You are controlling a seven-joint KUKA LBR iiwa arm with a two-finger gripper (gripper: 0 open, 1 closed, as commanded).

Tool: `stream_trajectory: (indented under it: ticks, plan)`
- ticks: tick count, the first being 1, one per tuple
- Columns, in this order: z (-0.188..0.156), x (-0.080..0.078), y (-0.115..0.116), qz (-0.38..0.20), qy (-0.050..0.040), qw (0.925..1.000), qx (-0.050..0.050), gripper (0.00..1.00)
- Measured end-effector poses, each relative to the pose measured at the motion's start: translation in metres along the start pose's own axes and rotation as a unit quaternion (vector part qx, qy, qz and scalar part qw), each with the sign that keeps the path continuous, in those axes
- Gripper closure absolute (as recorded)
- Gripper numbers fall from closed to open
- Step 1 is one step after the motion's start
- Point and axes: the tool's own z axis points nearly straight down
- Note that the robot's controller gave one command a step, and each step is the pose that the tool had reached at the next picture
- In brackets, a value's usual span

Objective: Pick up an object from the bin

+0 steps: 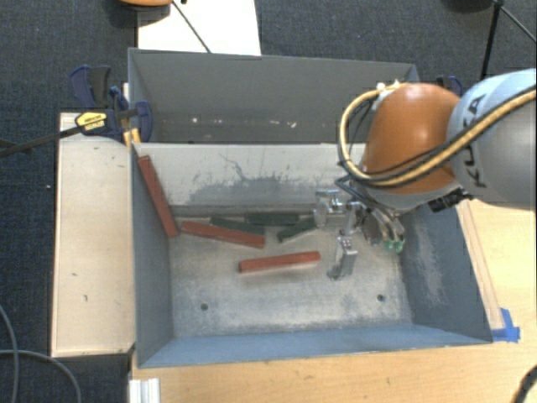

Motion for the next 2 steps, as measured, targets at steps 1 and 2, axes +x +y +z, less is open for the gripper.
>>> stream_trajectory:
  ticks: [1,2]
  plan:
    - [0.022,-0.003,0.016,-0.010,-0.0009,1.0000,-0.002,0.00]
    - [0.025,0.013,0.016,0.031,0.0082,0.9995,-0.001,0.00]
